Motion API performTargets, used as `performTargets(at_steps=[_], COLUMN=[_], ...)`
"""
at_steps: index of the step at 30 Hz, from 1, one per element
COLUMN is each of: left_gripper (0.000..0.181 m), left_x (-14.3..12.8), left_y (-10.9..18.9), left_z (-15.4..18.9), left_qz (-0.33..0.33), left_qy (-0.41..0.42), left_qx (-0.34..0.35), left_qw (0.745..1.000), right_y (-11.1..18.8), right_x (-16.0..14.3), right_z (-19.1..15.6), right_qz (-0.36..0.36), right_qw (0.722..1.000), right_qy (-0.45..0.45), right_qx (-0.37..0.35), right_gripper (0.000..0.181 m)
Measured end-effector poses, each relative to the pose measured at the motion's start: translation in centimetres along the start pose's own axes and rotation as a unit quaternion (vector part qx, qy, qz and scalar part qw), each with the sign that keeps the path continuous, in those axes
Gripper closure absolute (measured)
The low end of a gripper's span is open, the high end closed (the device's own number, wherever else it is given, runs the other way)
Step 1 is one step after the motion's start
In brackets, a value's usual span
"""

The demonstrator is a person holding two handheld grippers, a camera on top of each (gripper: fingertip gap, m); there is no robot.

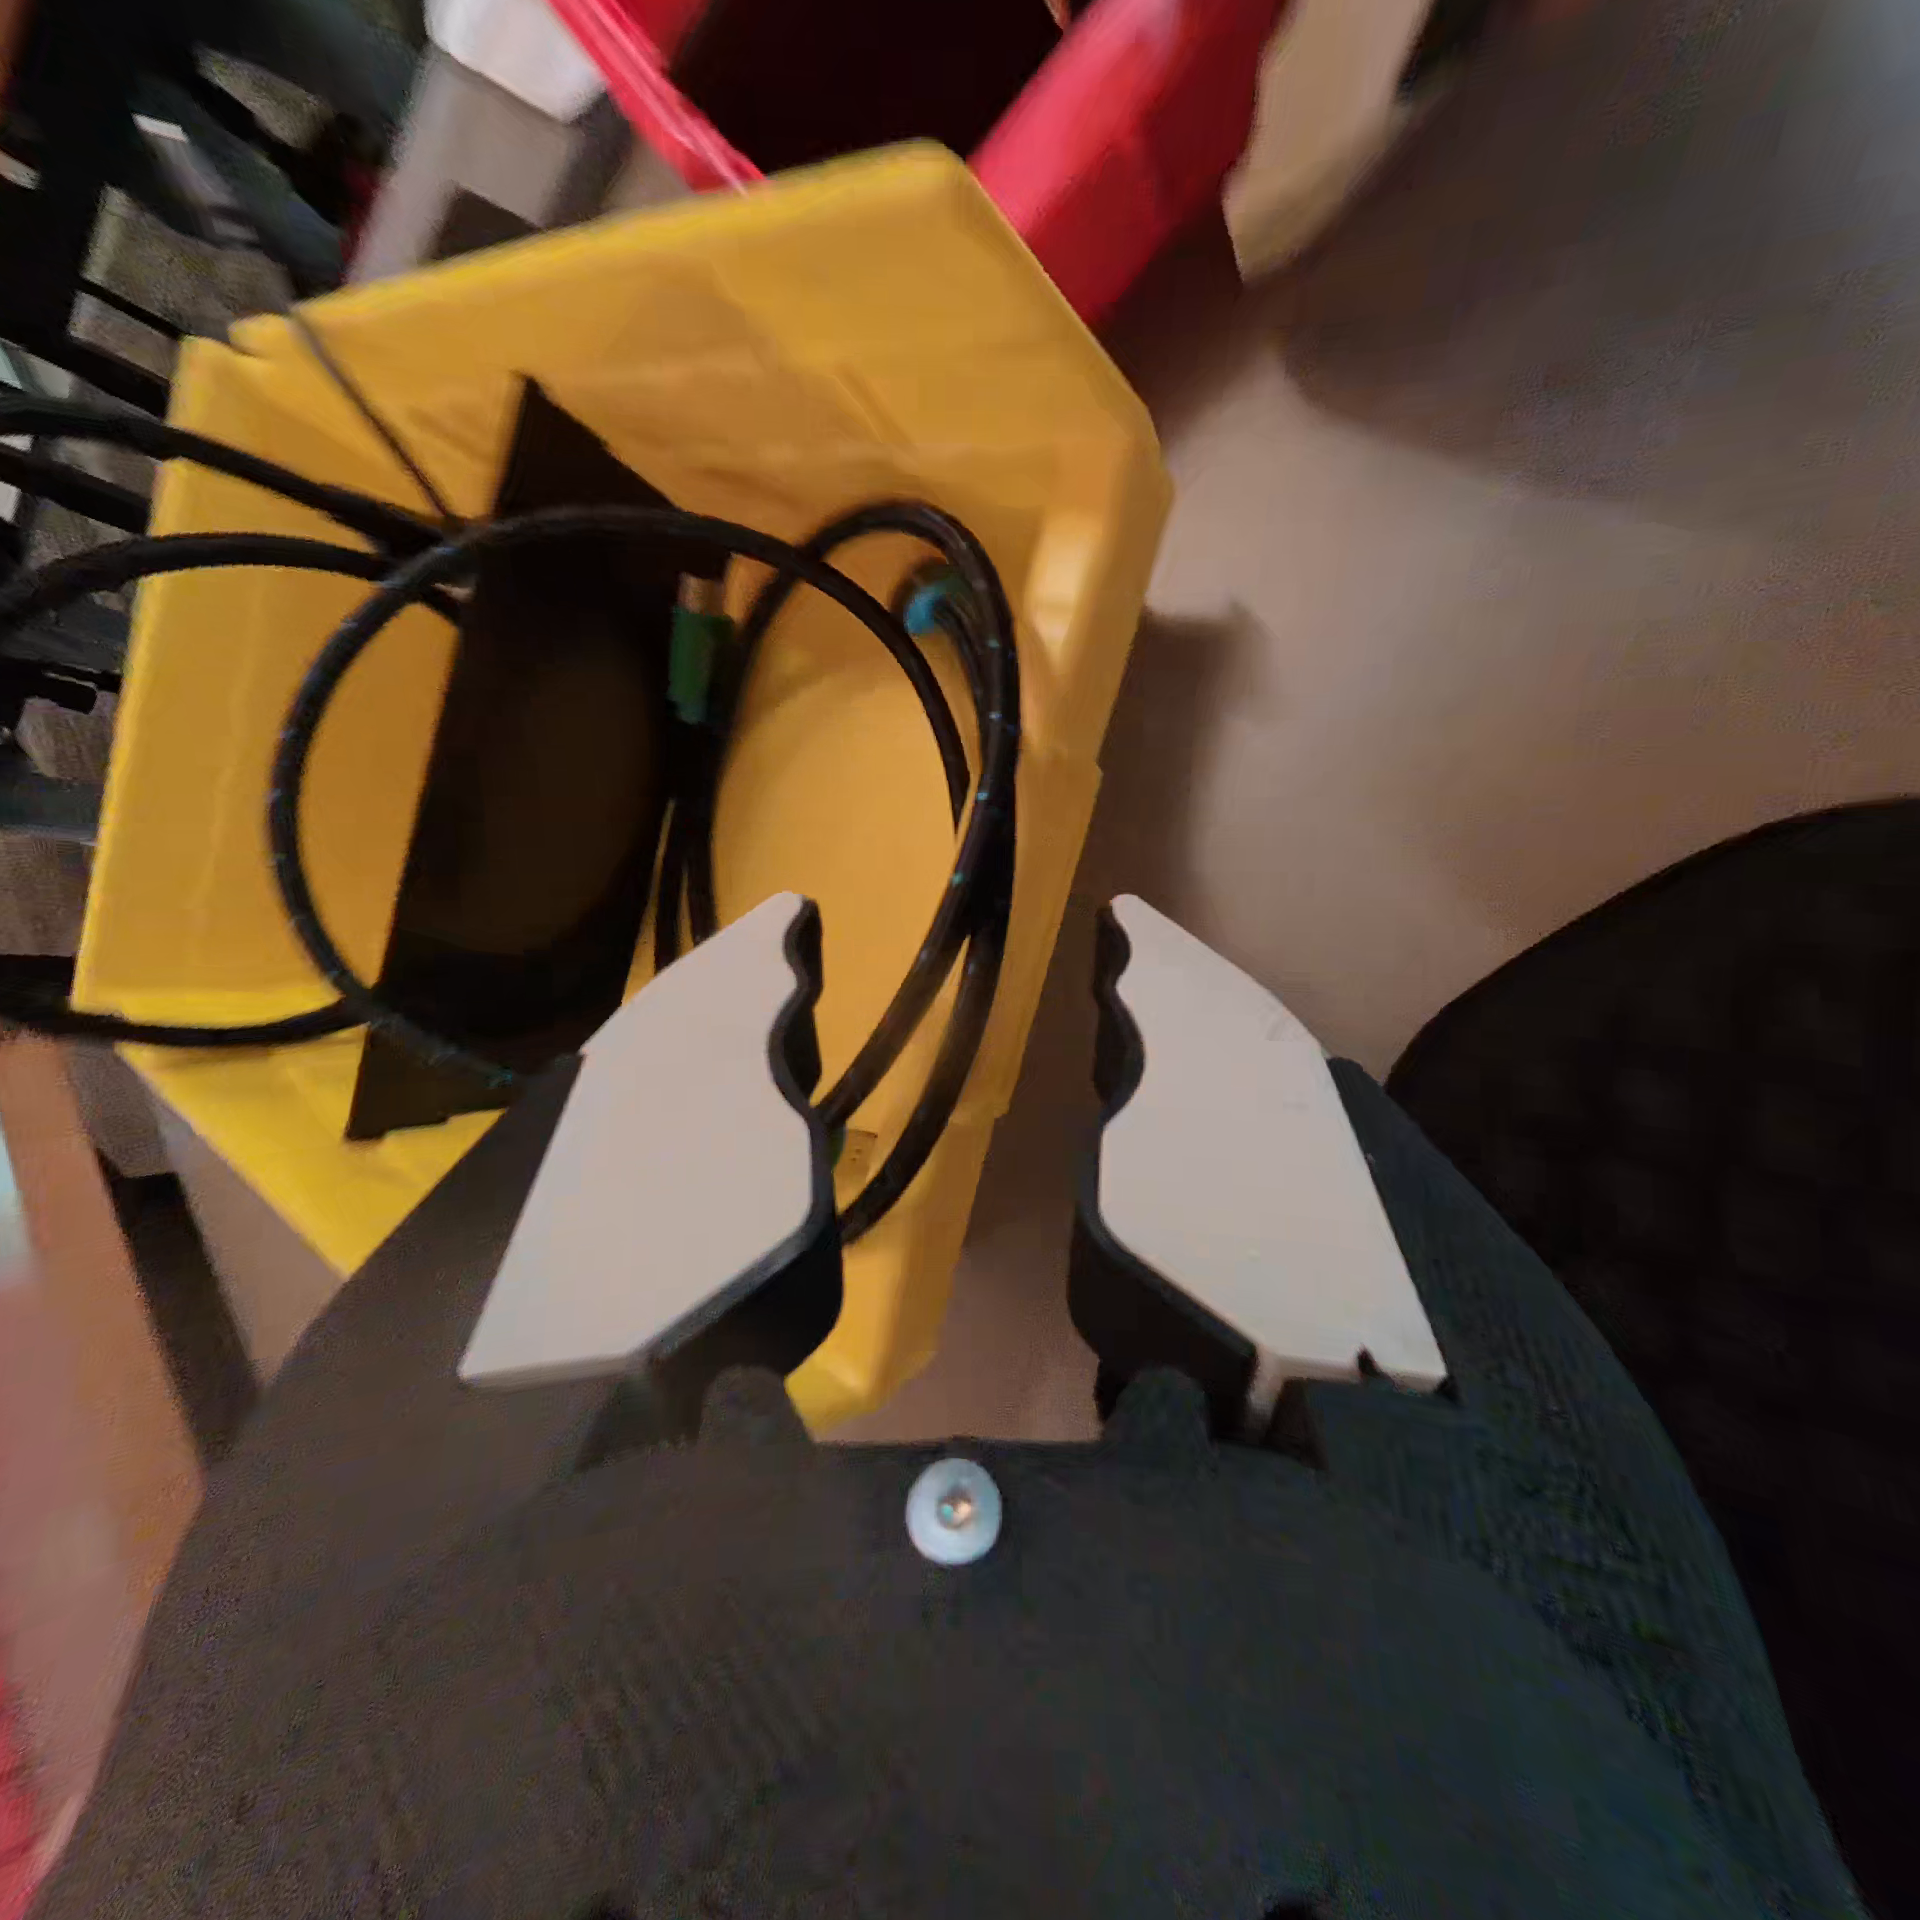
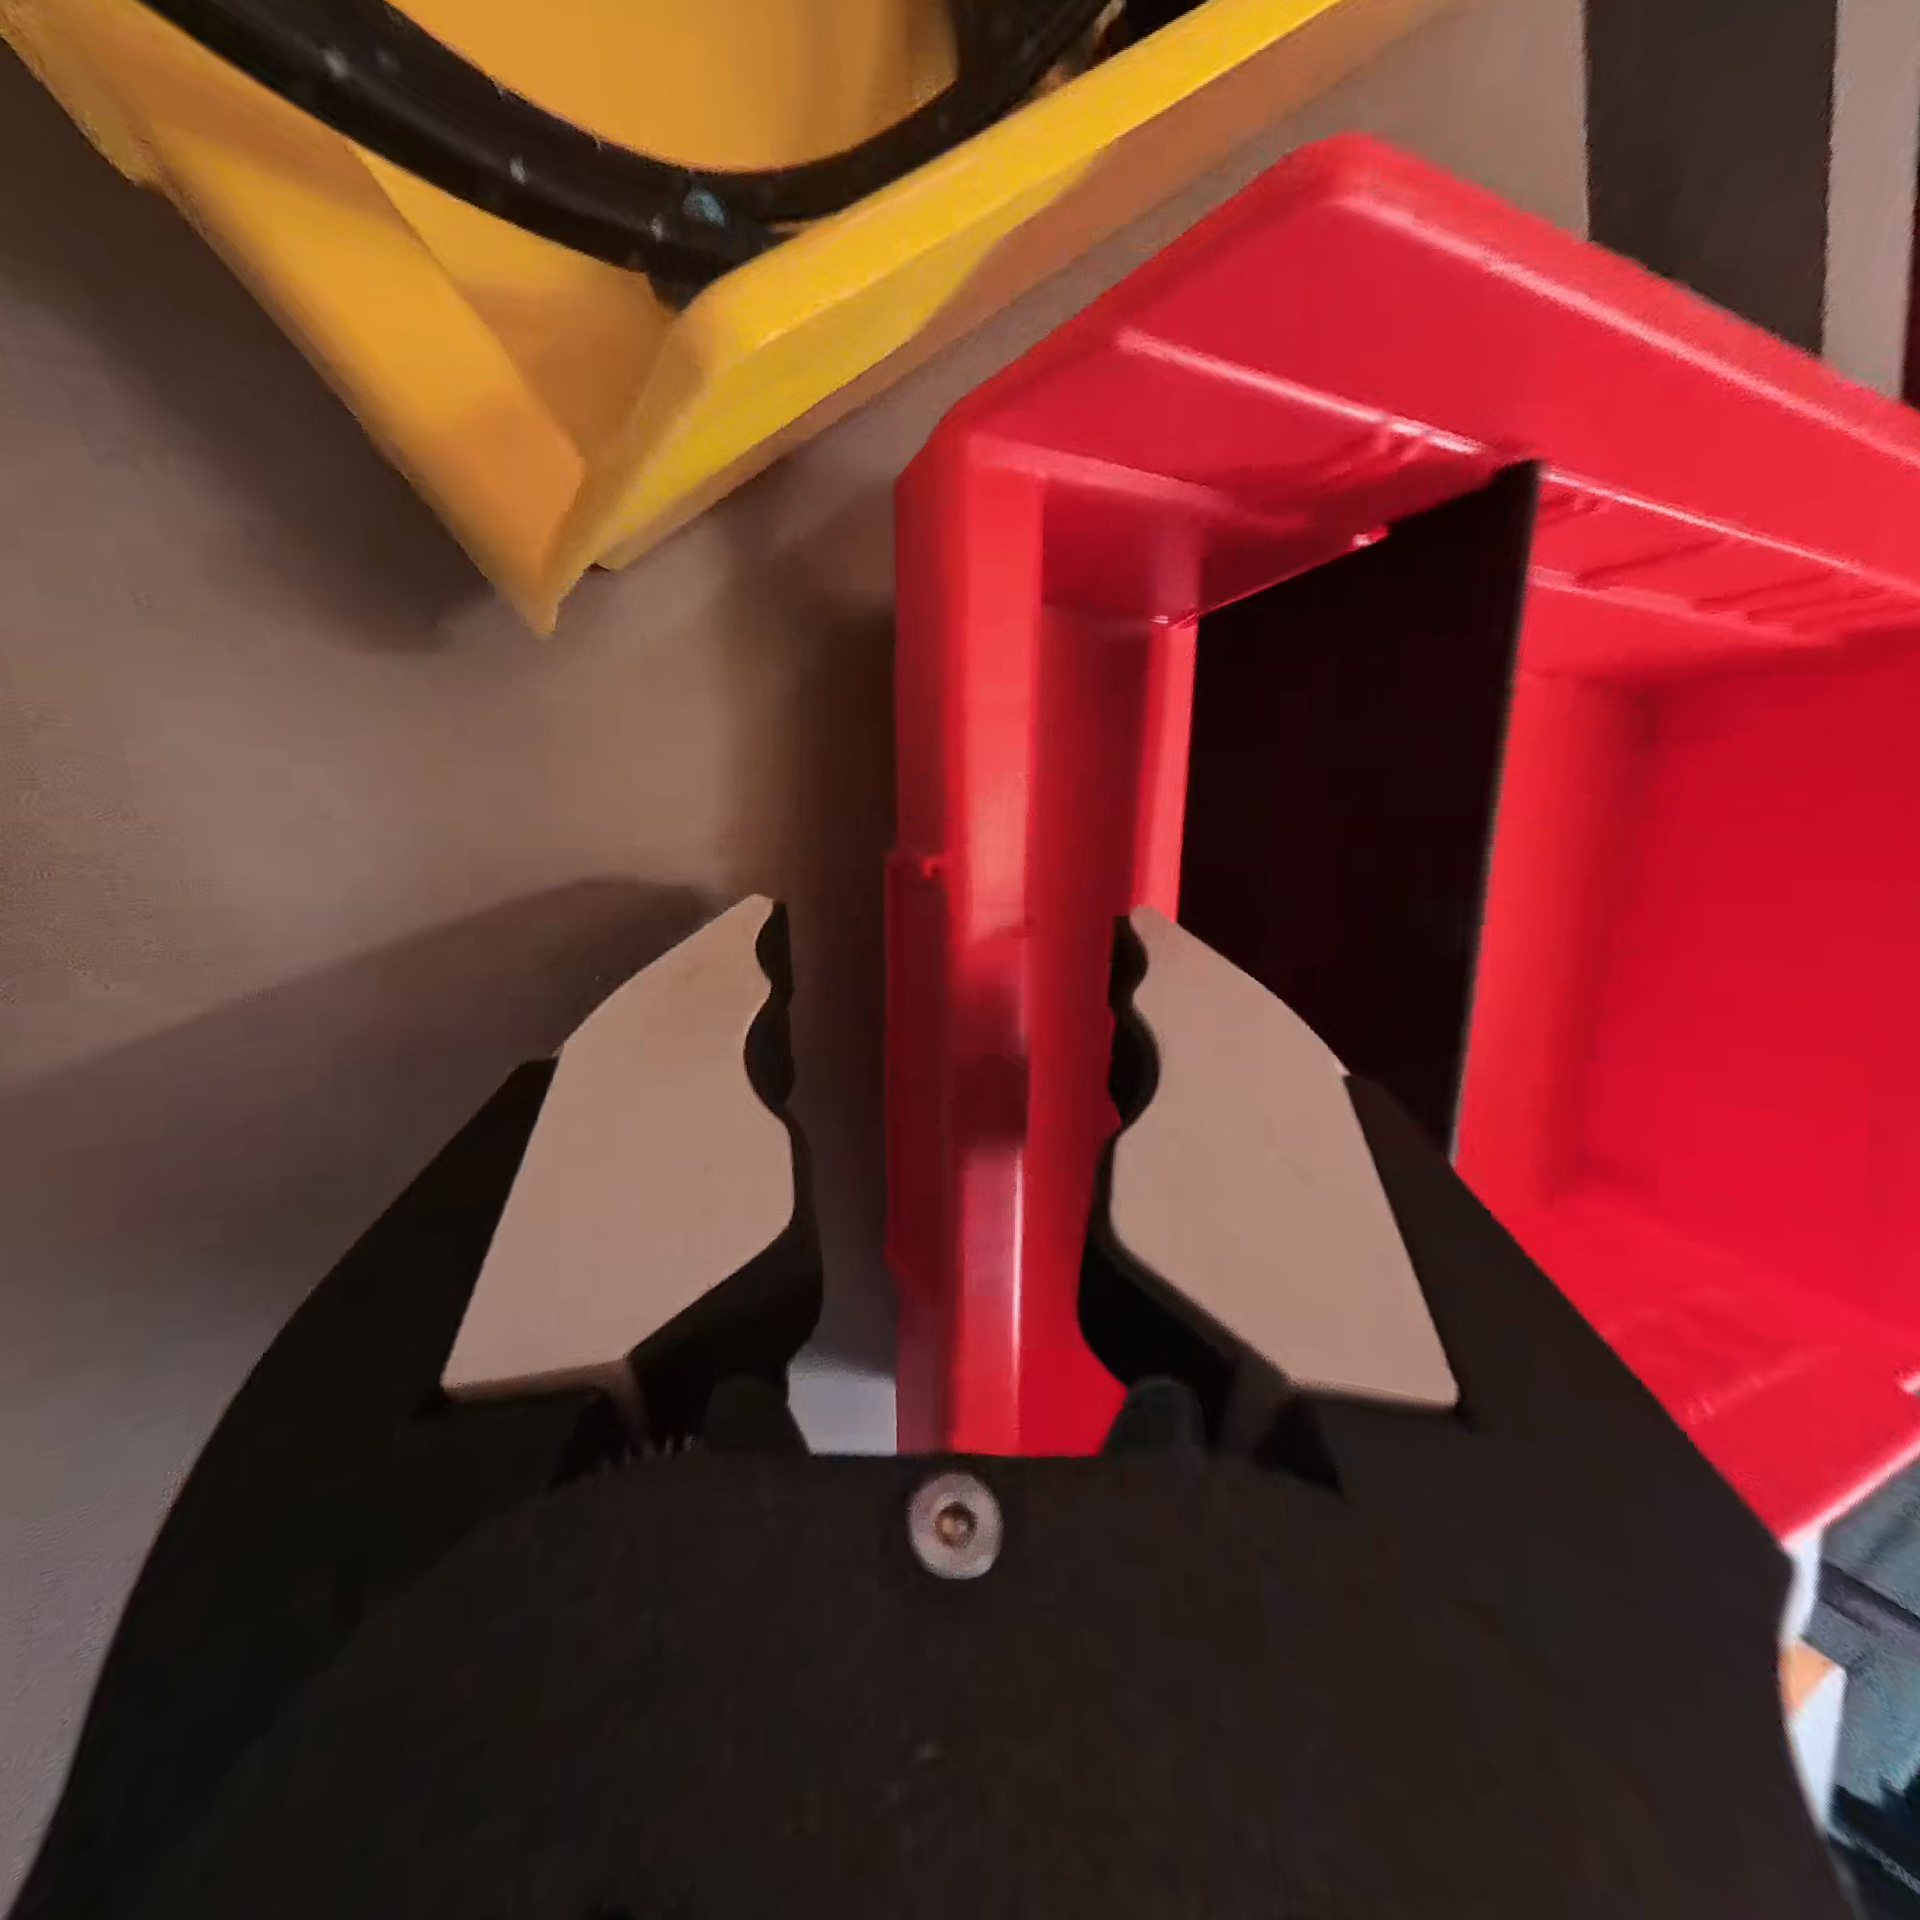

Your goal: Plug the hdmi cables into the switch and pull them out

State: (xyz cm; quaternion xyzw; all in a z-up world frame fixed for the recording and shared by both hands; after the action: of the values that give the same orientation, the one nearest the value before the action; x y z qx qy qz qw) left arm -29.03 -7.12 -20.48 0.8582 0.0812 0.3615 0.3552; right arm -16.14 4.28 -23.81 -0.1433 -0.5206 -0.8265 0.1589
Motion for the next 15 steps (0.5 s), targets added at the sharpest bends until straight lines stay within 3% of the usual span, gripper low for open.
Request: performTargets(at_steps=[3, 6, 9, 15], left_gripper=[0.13, 0.14, 0.15, 0.15], left_x=[-1.4, -2.0, -1.7, -0.9], left_y=[-3.2, -5.1, -5.9, -6.7], left_z=[0.2, 0.8, 1.2, 1.0], left_qz=[-0.096, -0.136, -0.136, -0.115], left_qy=[-0.075, -0.107, -0.123, -0.118], left_qx=[-0.01, -0.044, -0.059, -0.06], left_qw=[0.993, 0.984, 0.981, 0.985], right_y=[-1.3, -0.5, 1.2, 5.1], right_x=[-0.8, -1.8, -4.1, -10.3], right_z=[0.0, -0.2, -0.3, -0.4], right_qz=[-0.025, -0.017, -0.006, 0.007], right_qw=[1.0, 1.0, 1.0, 1.0], right_qy=[0.014, -0.022, -0.013, -0.02], right_qx=[-0.012, 0.012, 0.013, -0.003], right_gripper=[0.152, 0.154, 0.153, 0.153])
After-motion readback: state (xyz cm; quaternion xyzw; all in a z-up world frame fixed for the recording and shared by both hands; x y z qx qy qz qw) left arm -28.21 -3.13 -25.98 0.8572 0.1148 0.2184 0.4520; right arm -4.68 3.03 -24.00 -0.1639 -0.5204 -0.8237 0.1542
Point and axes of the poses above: each gripper's, where its closed fingertips meet, y back along the fingers, x out of its top, z = x × y across the jaws, the point moved 1 cm from there along y, back along the fingers, and after that the axes turned 3 degrees about z, right-handed, at the moved point
